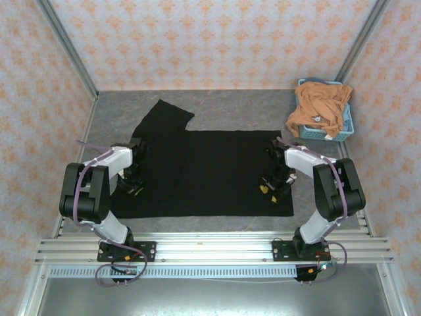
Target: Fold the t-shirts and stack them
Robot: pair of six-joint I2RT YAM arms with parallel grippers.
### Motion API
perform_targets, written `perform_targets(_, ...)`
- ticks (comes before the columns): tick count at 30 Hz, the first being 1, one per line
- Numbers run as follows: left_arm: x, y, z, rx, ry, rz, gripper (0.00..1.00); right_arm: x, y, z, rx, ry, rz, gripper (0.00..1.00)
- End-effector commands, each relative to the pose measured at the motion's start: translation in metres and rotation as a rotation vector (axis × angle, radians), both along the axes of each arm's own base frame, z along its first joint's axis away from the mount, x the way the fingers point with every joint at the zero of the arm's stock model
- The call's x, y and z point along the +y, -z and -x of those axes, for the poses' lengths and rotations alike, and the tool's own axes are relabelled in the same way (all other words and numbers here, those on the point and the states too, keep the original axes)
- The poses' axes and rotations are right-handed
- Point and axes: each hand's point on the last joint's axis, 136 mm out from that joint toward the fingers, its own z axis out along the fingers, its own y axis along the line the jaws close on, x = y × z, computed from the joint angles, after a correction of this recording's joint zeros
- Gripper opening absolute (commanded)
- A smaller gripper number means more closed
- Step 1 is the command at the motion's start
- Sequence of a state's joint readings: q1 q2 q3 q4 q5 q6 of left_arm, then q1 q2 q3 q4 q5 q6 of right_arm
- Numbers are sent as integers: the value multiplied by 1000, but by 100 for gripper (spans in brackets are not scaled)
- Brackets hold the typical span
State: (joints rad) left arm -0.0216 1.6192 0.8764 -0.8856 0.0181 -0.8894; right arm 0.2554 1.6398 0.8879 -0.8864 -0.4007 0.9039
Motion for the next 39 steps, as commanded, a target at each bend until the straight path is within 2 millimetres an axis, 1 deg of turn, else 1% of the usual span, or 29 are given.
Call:
perform_targets(1, 16, 8, 35, 122, 9, -79, 6, -16, 15, 46, 155, 30, 106, 48)
perform_targets(5, 22, 1, 38, 116, 15, -116, 6, -15, 12, 56, 161, 47, 107, 48)
perform_targets(7, 24, -3, 39, 107, 11, -128, 7, -11, 10, 54, 144, 57, 89, 48)
perform_targets(8, 24, -6, 37, 97, 7, -132, 7, -10, 7, 49, 128, 55, 84, 49)
perform_targets(9, 25, -10, 33, 77, 1, -139, 7, -9, 2, 40, 96, 42, 84, 50)
perform_targets(10, 26, -17, 28, 52, -9, -146, 7, -8, -4, 29, 56, 25, 84, 51)
perform_targets(11, 27, -25, 19, 15, -18, -156, 9, -8, -14, 14, -4, 5, 87, 52)
perform_targets(13, 28, -48, -8, -82, -31, -172, 14, -5, -38, -21, -154, -26, 86, 58)
perform_targets(14, 28, -61, -28, -140, -34, -178, 19, -3, -54, -42, -248, -51, 81, 62)
perform_targets(16, 26, -84, -72, -242, -20, -178, 28, 3, -85, -83, -427, -112, 69, 66)
perform_targets(17, 24, -91, -94, -278, -7, -174, 32, 7, -97, -100, -495, -147, 62, 67)
perform_targets(18, 20, -98, -121, -316, 17, -163, 39, 14, -111, -121, -572, -191, 47, 68)
perform_targets(19, 16, -103, -148, -342, 42, -146, 43, 22, -125, -140, -635, -237, 22, 68)
perform_targets(21, 10, -109, -195, -372, 89, -122, 48, 33, -143, -169, -709, -303, -3, 68)
perform_targets(22, 7, -105, -220, -373, 120, -122, 50, 41, -152, -185, -755, -338, -26, 68)
perform_targets(24, 4, -104, -259, -398, 161, -119, 53, 48, -161, -208, -802, -367, -48, 69)
perform_targets(26, 3, -103, -295, -438, 193, -127, 56, 50, -166, -229, -829, -362, -80, 69)
perform_targets(28, 4, -102, -329, -482, 226, -150, 58, 48, -167, -245, -830, -347, -97, 69)
perform_targets(30, 5, -99, -354, -522, 251, -169, 59, 48, -169, -258, -839, -339, -125, 69)
perform_targets(32, 7, -94, -376, -566, 258, -183, 60, 48, -169, -265, -842, -331, -140, 69)
perform_targets(35, 13, -89, -403, -644, 257, -211, 60, 49, -172, -268, -849, -327, -157, 69)
perform_targets(39, 20, -78, -431, -735, 244, -233, 62, 52, -168, -261, -842, -310, -186, 68)
